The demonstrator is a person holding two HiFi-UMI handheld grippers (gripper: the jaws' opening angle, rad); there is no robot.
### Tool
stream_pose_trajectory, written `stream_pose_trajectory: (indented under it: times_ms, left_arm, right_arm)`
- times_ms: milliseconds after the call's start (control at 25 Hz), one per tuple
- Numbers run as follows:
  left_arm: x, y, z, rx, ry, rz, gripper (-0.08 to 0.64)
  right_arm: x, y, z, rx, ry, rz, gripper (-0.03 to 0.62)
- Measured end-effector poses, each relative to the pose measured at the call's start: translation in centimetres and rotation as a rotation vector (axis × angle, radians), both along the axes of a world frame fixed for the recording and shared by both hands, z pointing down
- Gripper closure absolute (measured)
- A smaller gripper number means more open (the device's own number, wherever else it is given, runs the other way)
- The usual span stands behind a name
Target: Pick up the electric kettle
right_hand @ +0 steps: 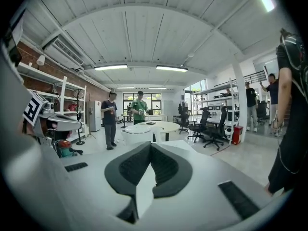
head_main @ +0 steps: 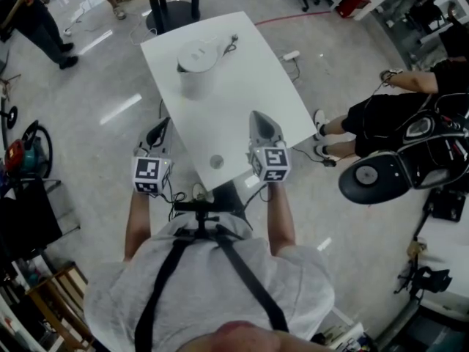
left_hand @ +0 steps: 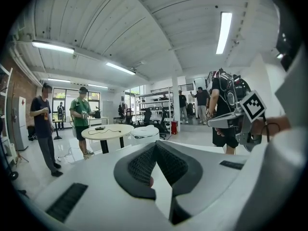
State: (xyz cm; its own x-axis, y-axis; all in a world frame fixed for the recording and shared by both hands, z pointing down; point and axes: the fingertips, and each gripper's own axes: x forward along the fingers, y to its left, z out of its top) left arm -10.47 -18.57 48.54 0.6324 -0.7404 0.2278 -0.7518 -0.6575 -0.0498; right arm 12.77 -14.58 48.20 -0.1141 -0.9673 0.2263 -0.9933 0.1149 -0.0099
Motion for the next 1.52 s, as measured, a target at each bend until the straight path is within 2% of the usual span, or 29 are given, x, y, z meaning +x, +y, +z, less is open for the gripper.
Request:
stream_pose_trajectory:
  times_ms: [320, 680, 800, 1040, 1160, 1520]
  left_arm:
    - [1.3, -2.4, -0.3, -0.002, 0.021, -0.068, 0.557]
    - [2.4, -4.9, 1.1, -0.017, -0.001, -0.124, 0.557]
    - [2.9, -5.5, 1.2, -0.038, 0.019, -0.151, 0.557]
    - [3.8, -6.0, 2.8, -0.089, 0.049, -0.140, 0.557]
    - [4.3, -6.8, 3.1, -0.085, 0.081, -0.147, 0.557]
    - [5.4, -8.2, 5.8, -0.140, 0.025, -0.140, 0.557]
  right_arm:
    - [1.2, -2.9, 0.4, -0.013, -0.001, -0.056, 0.580]
    - [2.0, -7.3, 1.2, -0.041, -0.015, -0.137, 0.580]
    - [2.2, -8.5, 1.5, -0.054, -0.019, -0.163, 0.580]
    - [2.2, -11.1, 3.0, -0.085, -0.022, -0.202, 0.580]
    - [2.3, -12.5, 3.5, -0.093, -0.039, -0.218, 0.580]
    - [1.5, -16.8, 5.1, -0.099, -0.067, -0.283, 0.578]
